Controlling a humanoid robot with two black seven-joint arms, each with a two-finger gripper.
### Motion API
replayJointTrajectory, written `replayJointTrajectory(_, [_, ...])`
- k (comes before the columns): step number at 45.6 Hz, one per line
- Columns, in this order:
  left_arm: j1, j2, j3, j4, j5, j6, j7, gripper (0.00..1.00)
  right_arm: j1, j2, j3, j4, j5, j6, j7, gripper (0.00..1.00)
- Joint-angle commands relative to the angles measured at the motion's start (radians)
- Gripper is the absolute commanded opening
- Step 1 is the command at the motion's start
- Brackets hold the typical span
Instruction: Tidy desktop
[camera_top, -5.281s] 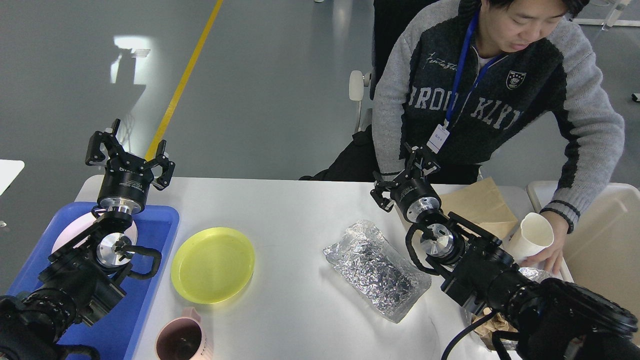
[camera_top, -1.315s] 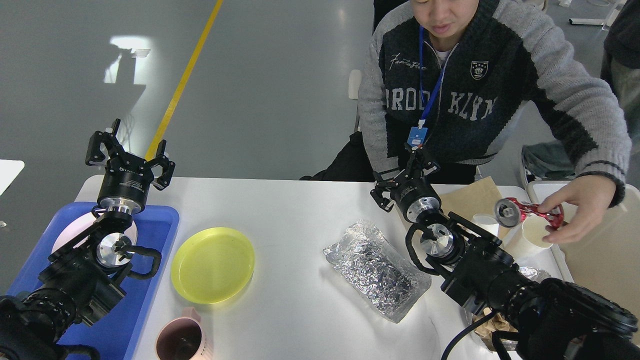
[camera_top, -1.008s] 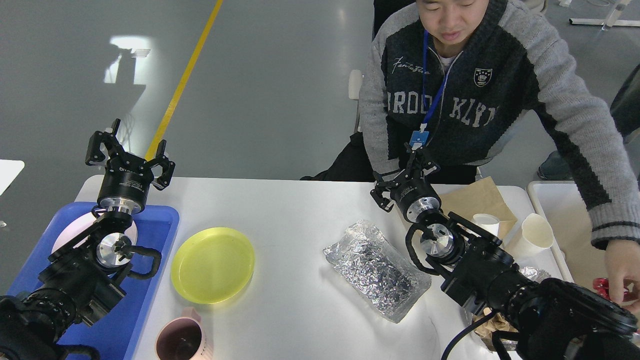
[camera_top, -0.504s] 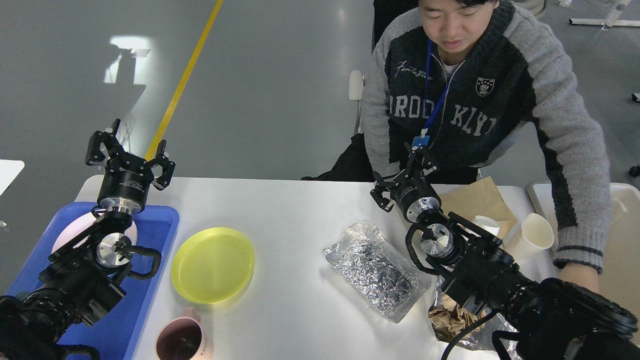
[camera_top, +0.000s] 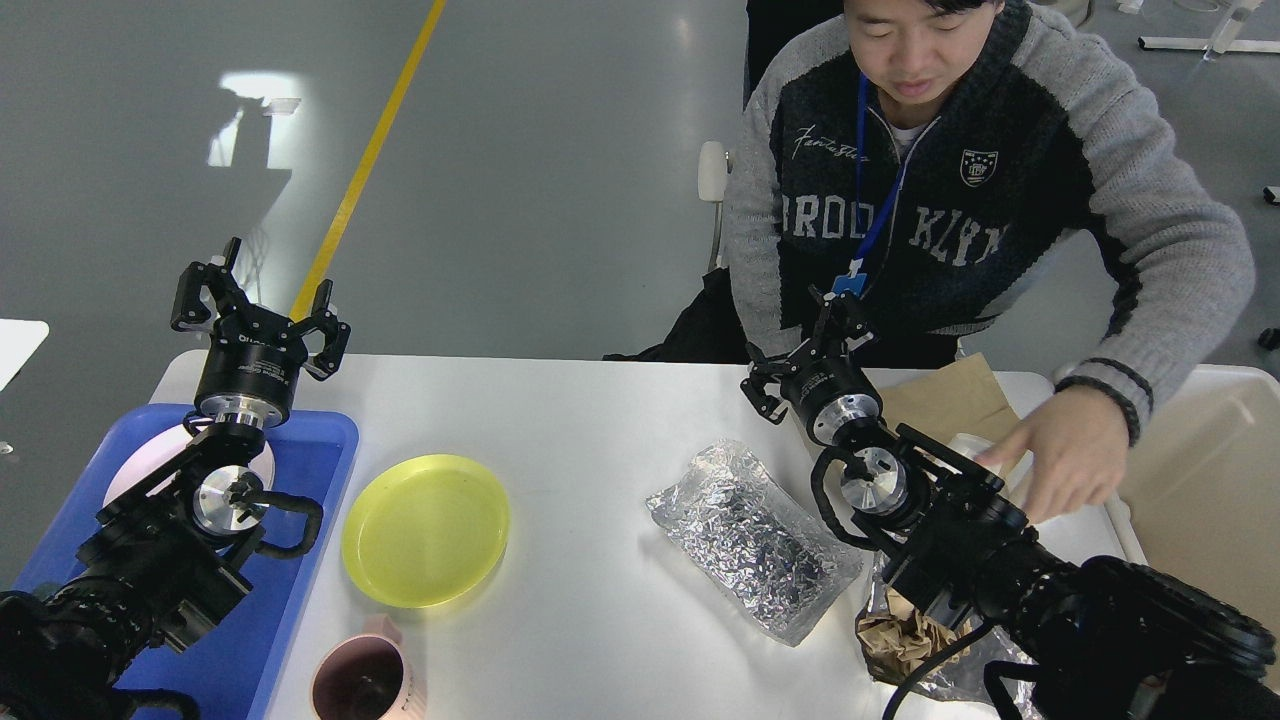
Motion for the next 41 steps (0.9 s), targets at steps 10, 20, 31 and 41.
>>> replayJointTrajectory(10, [0.000,0.000,0.000,0.000,0.000,0.000,0.000,0.97,0.000,0.000,0.000,0.000,0.000,0.000,0.000,1.00])
replayJointTrajectory(20, [0.000,0.000,0.000,0.000,-0.002,0.000,0.000,0.97,0.000,0.000,0.000,0.000,0.000,0.000,0.000,1.00])
replayJointTrajectory(31, [0.000,0.000,-0.001,0.000,0.000,0.000,0.000,0.97,0.000,0.000,0.000,0.000,0.000,0.000,0.000,1.00])
replayJointTrajectory(41, [0.000,0.000,0.000,0.000,0.000,0.000,0.000,0.97,0.000,0.000,0.000,0.000,0.000,0.000,0.000,1.00])
